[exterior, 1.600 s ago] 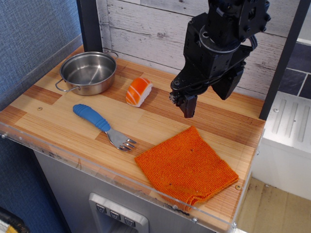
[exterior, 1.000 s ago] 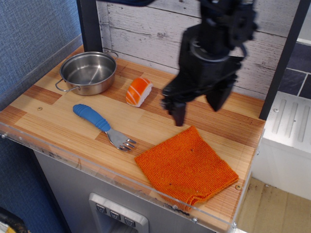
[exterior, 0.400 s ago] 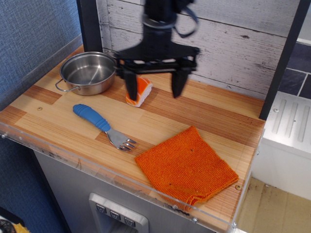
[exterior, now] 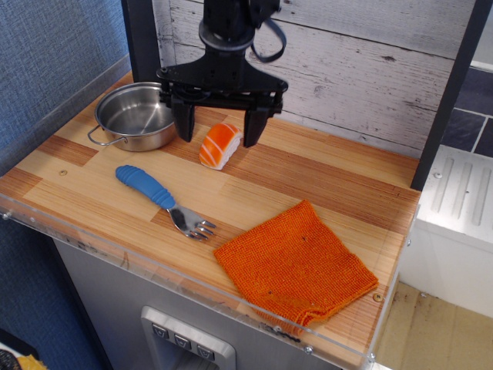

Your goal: Pick up the apple slice and place it on the orange cloth

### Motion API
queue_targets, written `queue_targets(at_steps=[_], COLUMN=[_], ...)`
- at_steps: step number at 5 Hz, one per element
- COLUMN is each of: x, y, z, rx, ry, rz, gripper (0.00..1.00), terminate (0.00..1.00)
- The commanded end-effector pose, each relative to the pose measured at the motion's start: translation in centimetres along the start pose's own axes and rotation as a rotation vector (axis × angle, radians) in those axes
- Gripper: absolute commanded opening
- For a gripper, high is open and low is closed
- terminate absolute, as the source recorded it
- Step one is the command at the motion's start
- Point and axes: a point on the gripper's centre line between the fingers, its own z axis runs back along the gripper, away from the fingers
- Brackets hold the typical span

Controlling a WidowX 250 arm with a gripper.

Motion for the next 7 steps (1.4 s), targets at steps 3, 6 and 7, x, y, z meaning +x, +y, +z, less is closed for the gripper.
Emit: queue_targets(at_steps=[3,6,7], x=[4.9,5.5,5.2], y=[1.8,0.5,0.2], z=[-3.0,-4.6,-5.4], rx=[-0.047,-0.108,-0.108], ry=[-0.135,-0.157,-0.132], rz=[-0.010,-0.042,-0.044], gripper=[1.00,1.00,1.00], terminate=[0.00,0.00,0.00])
